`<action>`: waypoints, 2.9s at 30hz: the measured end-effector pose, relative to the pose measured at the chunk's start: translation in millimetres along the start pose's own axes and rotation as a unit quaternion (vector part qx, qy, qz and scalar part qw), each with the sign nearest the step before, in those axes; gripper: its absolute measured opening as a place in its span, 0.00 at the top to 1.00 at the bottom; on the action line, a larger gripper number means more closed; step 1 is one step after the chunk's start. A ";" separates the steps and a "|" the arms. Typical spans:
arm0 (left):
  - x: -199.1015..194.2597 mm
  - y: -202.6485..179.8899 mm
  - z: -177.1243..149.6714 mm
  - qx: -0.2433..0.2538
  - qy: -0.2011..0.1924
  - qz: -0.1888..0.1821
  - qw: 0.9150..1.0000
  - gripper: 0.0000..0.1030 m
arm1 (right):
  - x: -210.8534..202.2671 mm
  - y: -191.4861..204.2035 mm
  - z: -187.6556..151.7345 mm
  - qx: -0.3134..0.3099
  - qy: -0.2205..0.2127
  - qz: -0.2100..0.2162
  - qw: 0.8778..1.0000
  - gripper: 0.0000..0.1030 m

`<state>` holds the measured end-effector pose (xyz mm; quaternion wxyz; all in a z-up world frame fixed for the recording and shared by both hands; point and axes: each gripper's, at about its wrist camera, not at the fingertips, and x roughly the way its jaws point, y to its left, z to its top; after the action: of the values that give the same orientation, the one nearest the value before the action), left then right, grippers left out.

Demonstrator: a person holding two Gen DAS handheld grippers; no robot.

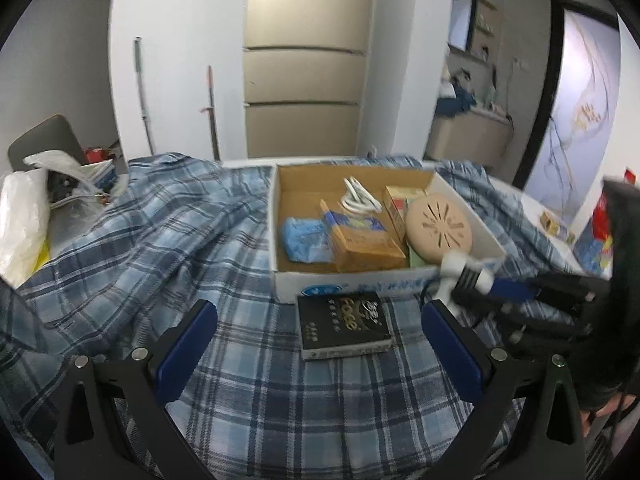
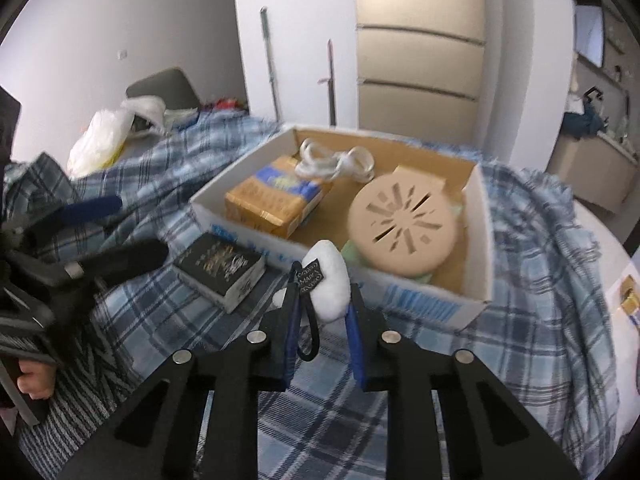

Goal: Organize soft objects
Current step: 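Grasp the white earphone-like item with black cord using the right tool, then hold the white item with the right tool while the left tool grasps the black Face box, then lift the Face box and white item up over the white box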

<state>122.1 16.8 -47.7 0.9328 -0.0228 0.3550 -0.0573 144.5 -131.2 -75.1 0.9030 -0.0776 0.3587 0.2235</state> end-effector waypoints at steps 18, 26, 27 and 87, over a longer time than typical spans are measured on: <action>54.9 -11.1 14.5 0.021 0.119 -0.016 0.993 0.07 | -28.2 -12.9 7.4 0.023 -0.075 -0.062 0.995 0.80; 55.4 -14.7 6.1 0.030 0.118 -0.017 0.992 0.11 | -25.2 -12.4 6.6 0.023 -0.069 -0.060 0.996 0.80; 58.5 -14.9 5.0 0.030 0.125 -0.017 0.992 0.11 | -24.7 -12.5 6.7 0.022 -0.068 -0.060 0.996 0.80; -113.8 -64.4 66.2 0.071 -0.225 0.029 0.971 0.34 | -120.7 -47.2 70.0 0.036 -0.193 -0.101 0.975 0.80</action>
<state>75.9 -33.0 82.2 0.9892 0.0412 0.1316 -0.0489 131.5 -194.2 57.4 0.9752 -0.0360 0.1762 0.1288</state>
